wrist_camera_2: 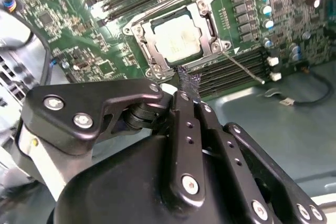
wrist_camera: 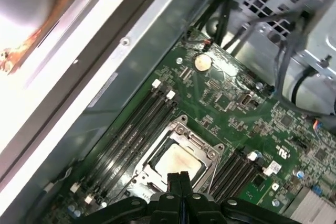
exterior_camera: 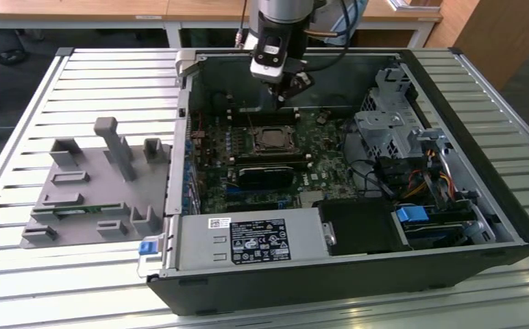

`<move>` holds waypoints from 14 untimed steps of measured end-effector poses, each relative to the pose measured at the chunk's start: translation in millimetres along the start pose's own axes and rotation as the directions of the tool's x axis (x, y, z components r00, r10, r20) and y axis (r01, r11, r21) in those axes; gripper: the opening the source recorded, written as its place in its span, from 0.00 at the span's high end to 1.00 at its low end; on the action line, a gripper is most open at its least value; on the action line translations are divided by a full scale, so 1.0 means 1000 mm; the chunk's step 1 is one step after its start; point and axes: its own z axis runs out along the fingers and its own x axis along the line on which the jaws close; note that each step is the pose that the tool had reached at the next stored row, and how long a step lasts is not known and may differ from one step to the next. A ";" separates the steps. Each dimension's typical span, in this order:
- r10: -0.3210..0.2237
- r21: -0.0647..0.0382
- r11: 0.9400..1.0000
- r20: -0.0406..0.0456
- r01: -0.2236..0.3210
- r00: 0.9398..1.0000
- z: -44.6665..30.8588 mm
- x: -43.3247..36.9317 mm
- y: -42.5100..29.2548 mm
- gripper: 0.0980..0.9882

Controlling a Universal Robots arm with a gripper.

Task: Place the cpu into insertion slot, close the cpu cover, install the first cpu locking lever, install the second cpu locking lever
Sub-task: 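Install the first cpu locking lever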

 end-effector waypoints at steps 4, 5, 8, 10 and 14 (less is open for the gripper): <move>-0.046 0.000 0.999 -0.002 0.046 0.999 0.0006 0.0003 -0.0001 0.99; -0.060 0.000 0.998 -0.003 0.060 0.998 0.0007 0.0003 -0.0002 0.99; -0.115 0.000 0.993 -0.006 0.115 0.993 0.0015 0.0003 -0.0002 0.99; -0.150 -0.001 0.989 -0.008 0.150 0.989 0.0020 0.0003 -0.0002 0.99; -0.221 -0.001 0.975 -0.011 0.221 0.975 0.0026 0.0003 -0.0002 0.99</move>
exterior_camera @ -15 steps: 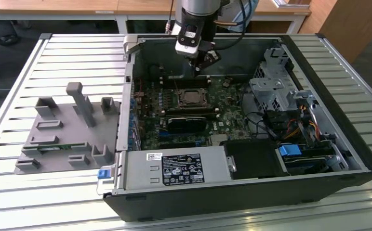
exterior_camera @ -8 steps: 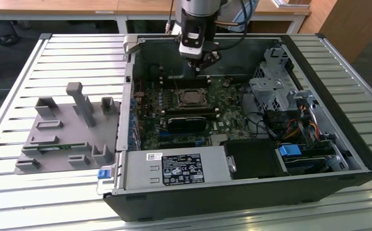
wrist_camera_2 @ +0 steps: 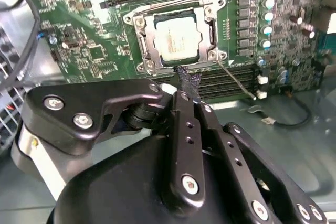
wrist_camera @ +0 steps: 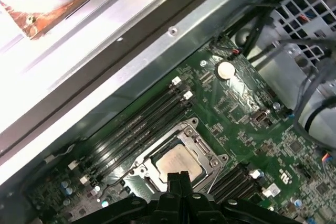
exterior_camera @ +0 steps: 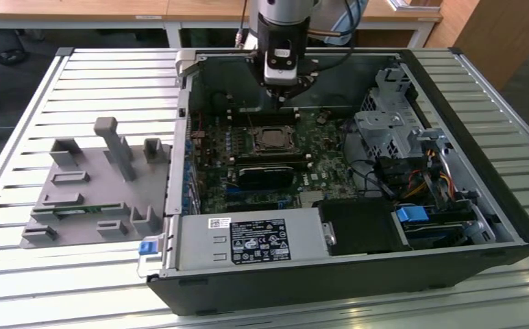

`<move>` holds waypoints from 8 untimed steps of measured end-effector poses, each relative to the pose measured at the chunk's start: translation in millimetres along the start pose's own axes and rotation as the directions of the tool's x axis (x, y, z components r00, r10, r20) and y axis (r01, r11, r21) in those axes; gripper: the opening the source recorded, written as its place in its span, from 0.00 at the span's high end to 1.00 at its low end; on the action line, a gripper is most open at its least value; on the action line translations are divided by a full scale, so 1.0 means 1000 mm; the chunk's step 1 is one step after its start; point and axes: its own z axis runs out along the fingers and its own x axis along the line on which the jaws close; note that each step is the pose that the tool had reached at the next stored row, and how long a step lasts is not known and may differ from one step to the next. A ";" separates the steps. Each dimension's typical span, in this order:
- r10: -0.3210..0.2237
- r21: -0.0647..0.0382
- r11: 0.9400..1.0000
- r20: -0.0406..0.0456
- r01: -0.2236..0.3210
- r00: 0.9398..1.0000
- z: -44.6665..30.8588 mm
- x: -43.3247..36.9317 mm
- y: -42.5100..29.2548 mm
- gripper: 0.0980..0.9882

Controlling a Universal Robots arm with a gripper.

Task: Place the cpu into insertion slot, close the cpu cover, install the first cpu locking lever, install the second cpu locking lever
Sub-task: 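Install the first cpu locking lever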

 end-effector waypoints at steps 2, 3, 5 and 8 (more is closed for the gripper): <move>-0.038 0.000 0.999 -0.002 0.038 0.999 0.0002 0.0000 0.0000 0.99; -0.056 0.000 0.998 -0.003 0.056 0.998 0.0003 0.0000 0.0000 0.99; -0.091 0.000 0.996 -0.005 0.091 0.996 0.0004 0.0000 0.0000 0.99; -0.145 0.000 0.989 -0.007 0.145 0.989 0.0005 0.0000 0.0000 0.99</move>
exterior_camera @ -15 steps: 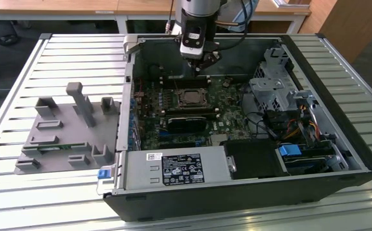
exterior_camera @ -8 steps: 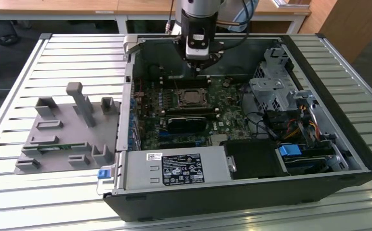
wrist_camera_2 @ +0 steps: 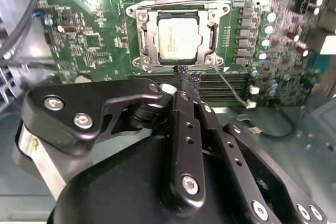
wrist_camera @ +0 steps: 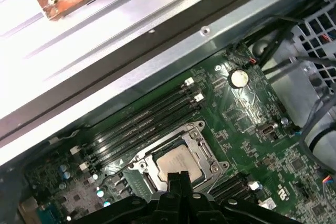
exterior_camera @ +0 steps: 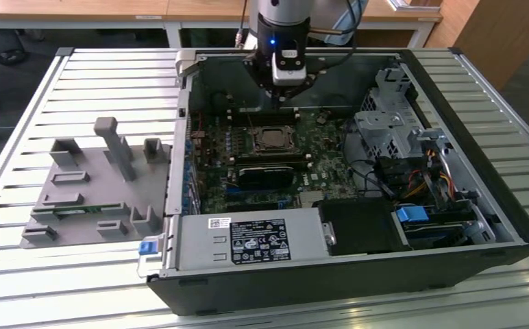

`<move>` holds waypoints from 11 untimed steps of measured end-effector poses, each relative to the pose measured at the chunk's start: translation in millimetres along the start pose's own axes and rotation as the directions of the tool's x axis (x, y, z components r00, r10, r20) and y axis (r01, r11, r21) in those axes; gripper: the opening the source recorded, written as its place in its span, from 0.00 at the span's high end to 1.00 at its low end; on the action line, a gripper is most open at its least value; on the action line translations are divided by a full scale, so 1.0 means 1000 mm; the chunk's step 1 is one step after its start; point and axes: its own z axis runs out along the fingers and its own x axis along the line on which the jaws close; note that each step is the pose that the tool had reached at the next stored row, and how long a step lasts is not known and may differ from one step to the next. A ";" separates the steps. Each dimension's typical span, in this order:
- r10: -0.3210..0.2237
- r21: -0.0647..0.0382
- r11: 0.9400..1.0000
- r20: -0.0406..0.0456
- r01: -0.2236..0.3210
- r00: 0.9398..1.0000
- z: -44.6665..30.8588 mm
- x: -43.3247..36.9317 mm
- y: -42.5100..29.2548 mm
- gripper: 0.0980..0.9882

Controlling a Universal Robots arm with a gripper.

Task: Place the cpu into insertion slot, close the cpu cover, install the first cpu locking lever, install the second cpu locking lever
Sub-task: 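Install the first cpu locking lever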

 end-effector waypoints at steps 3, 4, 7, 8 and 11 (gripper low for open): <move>-0.055 0.000 0.998 -0.003 0.055 0.998 0.0001 0.0000 0.0000 0.99; -0.073 0.000 0.997 -0.003 0.073 0.997 0.0001 0.0000 0.0000 0.99; -0.119 0.000 0.993 -0.005 0.119 0.993 0.0002 0.0000 0.0000 0.99; -0.131 0.000 0.991 -0.005 0.131 0.991 0.0002 0.0000 0.0000 0.99; -0.175 0.000 0.985 -0.007 0.175 0.985 0.0005 0.0000 0.0000 0.99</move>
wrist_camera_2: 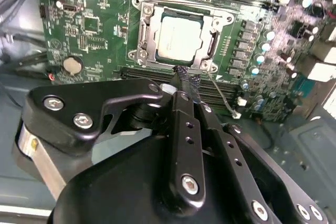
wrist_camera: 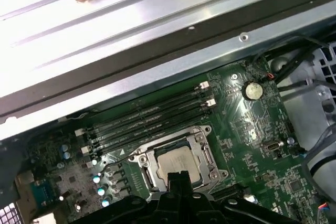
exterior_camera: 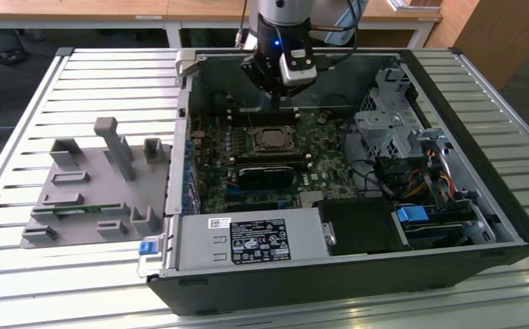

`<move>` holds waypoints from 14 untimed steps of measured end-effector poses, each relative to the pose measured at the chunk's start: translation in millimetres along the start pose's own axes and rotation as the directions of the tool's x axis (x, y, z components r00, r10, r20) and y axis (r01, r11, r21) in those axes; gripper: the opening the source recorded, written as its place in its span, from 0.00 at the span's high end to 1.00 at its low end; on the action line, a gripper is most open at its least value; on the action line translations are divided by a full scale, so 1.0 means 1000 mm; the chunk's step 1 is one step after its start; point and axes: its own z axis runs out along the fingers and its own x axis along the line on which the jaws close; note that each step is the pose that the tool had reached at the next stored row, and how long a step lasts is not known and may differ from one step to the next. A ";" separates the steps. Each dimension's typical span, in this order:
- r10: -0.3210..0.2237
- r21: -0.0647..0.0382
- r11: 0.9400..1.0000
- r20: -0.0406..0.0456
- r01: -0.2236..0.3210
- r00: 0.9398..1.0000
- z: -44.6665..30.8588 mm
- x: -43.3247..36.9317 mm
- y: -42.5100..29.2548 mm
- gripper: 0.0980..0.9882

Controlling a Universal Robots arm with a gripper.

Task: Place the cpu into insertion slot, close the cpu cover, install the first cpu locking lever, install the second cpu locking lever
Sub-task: 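Install the first cpu locking lever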

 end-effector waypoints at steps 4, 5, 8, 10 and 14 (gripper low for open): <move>-0.072 0.000 0.997 -0.003 0.072 0.997 0.0008 0.0000 0.0000 0.99; -0.091 -0.001 0.996 -0.004 0.091 0.996 0.0010 0.0000 -0.0001 0.99; -0.145 -0.001 0.989 -0.007 0.145 0.989 0.0014 0.0000 -0.0001 0.99; -0.180 -0.002 0.984 -0.009 0.180 0.984 0.0016 0.0000 -0.0001 0.99; -0.251 -0.003 0.968 -0.012 0.251 0.968 0.0018 0.0000 -0.0001 0.99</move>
